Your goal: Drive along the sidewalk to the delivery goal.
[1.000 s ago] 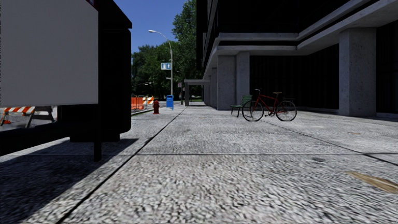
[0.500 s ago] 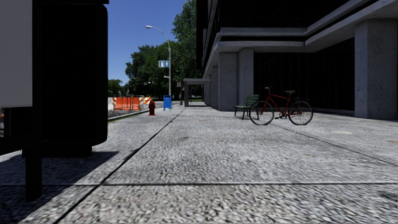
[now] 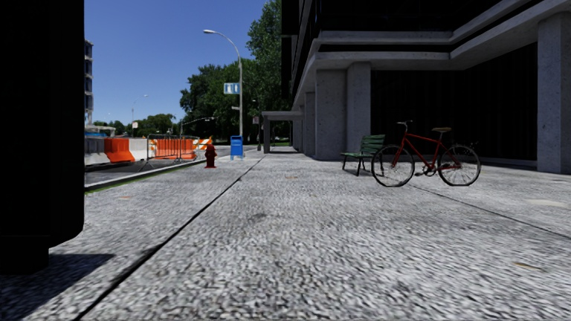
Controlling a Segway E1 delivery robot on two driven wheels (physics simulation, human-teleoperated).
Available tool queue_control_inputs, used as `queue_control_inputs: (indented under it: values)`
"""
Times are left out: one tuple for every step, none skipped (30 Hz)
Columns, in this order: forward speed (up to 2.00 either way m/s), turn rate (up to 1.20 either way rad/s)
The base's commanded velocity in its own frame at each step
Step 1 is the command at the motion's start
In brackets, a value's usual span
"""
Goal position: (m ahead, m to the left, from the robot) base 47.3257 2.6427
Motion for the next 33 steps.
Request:
queue_control_inputs:
  values:
    - [2.0, 0.0]
    - [2.0, 0.0]
    - [2.0, 0.0]
    - [2.0, 0.0]
    - [2.0, 0.0]
    - [2.0, 0.0]
    - [2.0, 0.0]
    - [2.0, 0.0]
    - [2.0, 0.0]
    - [2.0, 0.0]
    - [2.0, 0.0]
    - [2.0, 0.0]
    - [2.0, 0.0]
    - [2.0, 0.0]
    - [2.0, 0.0]
    - [2.0, 0.0]
    - [2.0, 0.0]
    - [2.0, 0.0]
    - [2.0, 0.0]
    - [2.0, 0.0]
    - [2.0, 0.0]
    - [2.0, 0.0]
    - [2.0, 0.0]
    - [2.0, 0.0]
    - [2.0, 0.0]
    - [2.0, 0.0]
    - [2.0, 0.0]
    - [2.0, 0.0]
    - [2.0, 0.0]
    - [2.0, 0.0]
    - [2.0, 0.0]
    - [2.0, 0.0]
    - [2.0, 0.0]
